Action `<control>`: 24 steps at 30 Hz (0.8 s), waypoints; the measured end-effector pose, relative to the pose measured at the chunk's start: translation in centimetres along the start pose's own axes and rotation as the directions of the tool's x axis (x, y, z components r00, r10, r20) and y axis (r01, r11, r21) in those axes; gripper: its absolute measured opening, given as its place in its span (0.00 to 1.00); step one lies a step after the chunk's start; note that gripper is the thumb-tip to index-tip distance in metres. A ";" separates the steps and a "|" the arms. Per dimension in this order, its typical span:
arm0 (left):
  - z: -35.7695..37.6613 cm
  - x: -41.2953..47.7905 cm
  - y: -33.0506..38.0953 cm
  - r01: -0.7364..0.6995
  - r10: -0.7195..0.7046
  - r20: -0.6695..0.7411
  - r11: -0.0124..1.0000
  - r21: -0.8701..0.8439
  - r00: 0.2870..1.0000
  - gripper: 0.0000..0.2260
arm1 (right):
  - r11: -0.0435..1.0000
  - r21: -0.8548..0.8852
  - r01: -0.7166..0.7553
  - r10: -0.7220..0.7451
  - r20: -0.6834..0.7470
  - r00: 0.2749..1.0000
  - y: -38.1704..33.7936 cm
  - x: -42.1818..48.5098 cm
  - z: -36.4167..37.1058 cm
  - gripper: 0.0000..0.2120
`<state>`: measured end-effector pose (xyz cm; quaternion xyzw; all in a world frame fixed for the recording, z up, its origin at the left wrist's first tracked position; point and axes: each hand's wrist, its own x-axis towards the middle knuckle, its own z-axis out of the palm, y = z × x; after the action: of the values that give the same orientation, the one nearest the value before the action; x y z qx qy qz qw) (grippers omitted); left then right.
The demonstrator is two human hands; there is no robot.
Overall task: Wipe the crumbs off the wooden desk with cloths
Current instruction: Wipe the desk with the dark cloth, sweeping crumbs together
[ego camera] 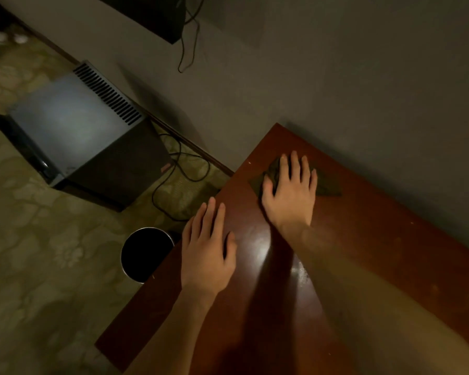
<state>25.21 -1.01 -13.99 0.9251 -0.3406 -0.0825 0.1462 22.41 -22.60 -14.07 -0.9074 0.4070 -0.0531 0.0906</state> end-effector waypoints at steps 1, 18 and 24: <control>0.0 0.0 -0.1 0.004 -0.004 -0.001 1.000 0.002 1.000 0.28 | 1.000 0.013 0.003 -0.003 0.012 1.000 -0.2 1.3 0.0 0.32; 0.1 0.2 0.0 0.050 -0.050 0.006 0.999 -0.012 0.999 0.28 | 0.849 0.051 0.525 -0.527 0.106 0.843 0.7 0.0 -0.6 0.30; -0.3 0.1 0.4 0.058 -0.058 -0.001 0.998 0.001 0.998 0.28 | 0.912 0.073 0.403 -0.409 0.112 0.906 2.4 -7.5 -1.3 0.30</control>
<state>25.18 -1.29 -13.57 0.9346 -0.3137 -0.0860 0.1437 15.50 -18.69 -13.49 -0.9713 0.2013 -0.0238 0.1245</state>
